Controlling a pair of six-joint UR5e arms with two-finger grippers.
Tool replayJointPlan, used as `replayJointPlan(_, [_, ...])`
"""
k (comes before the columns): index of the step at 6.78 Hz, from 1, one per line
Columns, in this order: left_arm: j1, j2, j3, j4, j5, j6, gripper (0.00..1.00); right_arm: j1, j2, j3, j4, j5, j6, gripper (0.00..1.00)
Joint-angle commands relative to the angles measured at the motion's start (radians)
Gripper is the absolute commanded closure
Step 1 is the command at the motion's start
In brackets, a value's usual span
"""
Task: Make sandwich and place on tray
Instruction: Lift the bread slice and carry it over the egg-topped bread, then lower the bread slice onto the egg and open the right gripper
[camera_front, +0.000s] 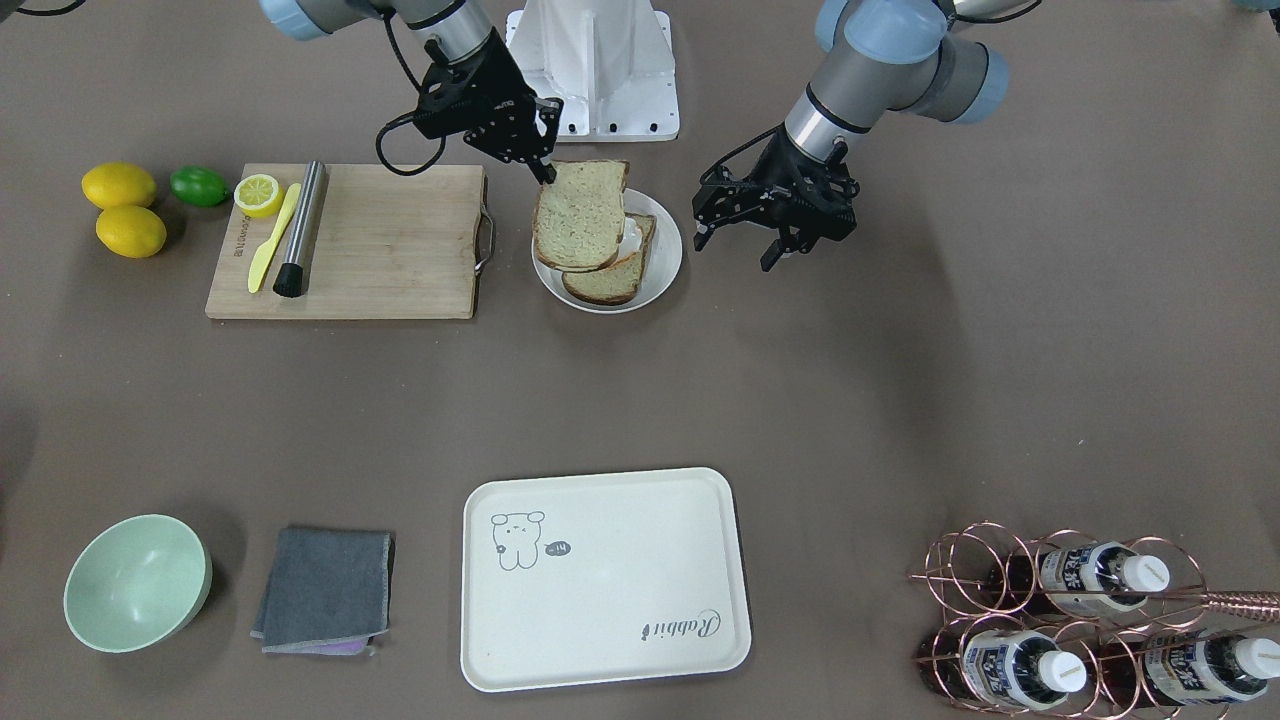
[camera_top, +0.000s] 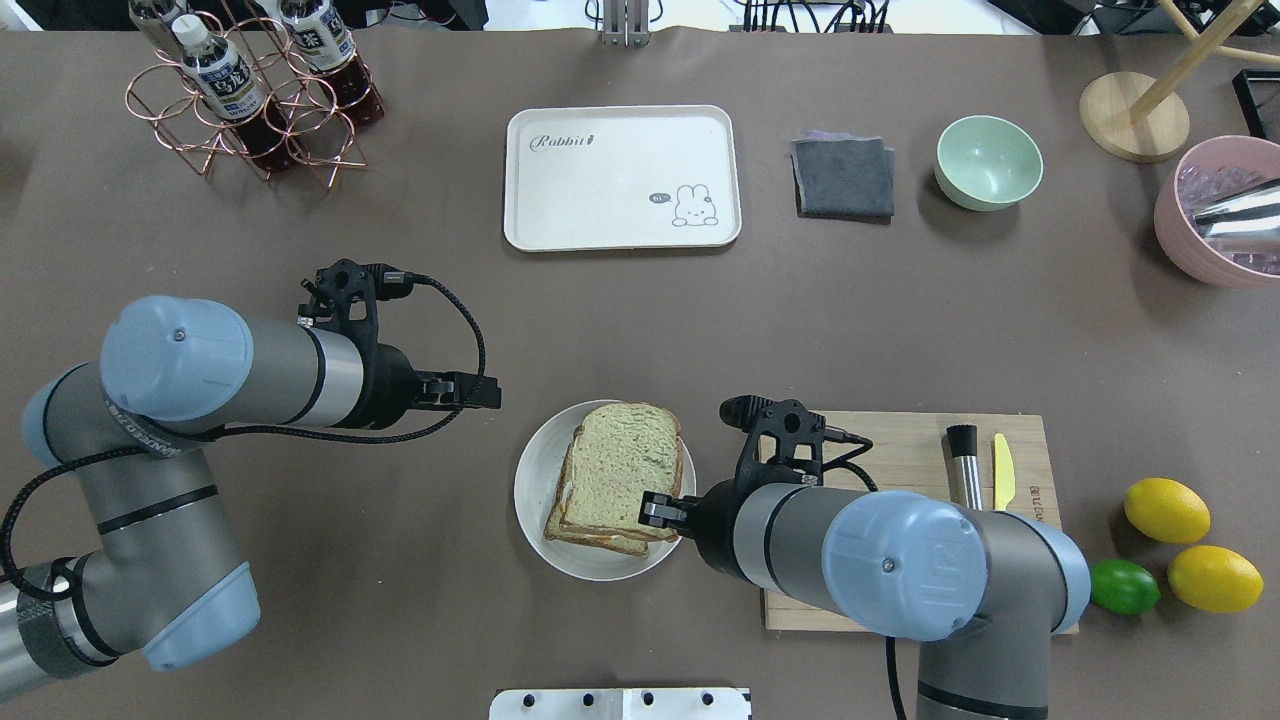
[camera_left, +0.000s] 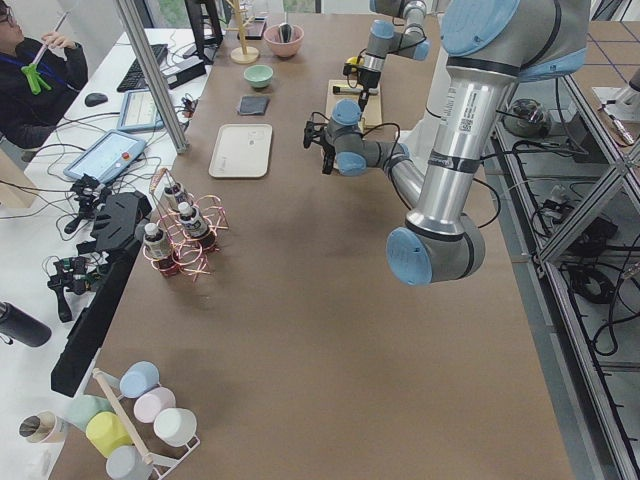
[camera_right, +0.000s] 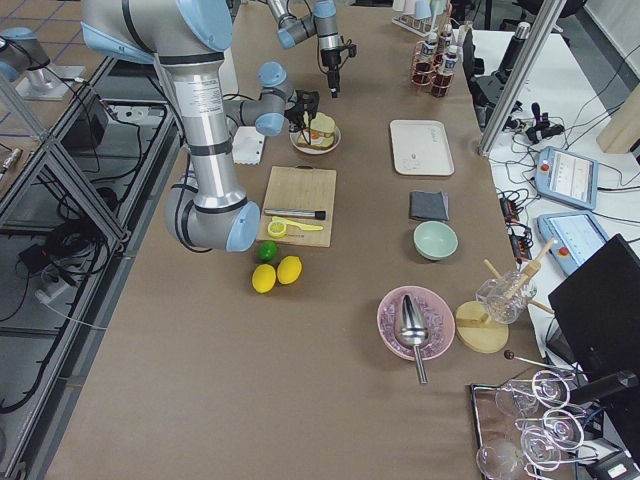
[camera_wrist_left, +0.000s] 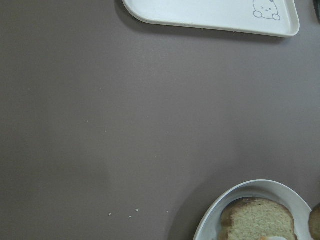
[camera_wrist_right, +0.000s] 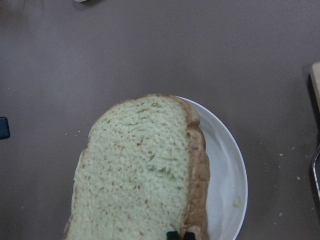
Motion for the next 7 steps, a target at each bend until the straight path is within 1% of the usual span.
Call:
replayJointPlan(1, [-0.001, 0.003, 0.001, -0.002, 0.000, 0.000, 0.02, -0.029, 0.041, -0.047, -0.013, -0.055, 0.009, 1.00])
replayJointPlan(4, [-0.001, 0.003, 0.001, 0.000, 0.000, 0.001, 0.02, -0.046, 0.060, -0.099, -0.013, -0.092, 0.015, 1.00])
replayJointPlan(7, [-0.001, 0.001, 0.004, -0.002, 0.000, 0.001, 0.02, -0.047, 0.060, -0.116, -0.013, -0.104, 0.016, 1.00])
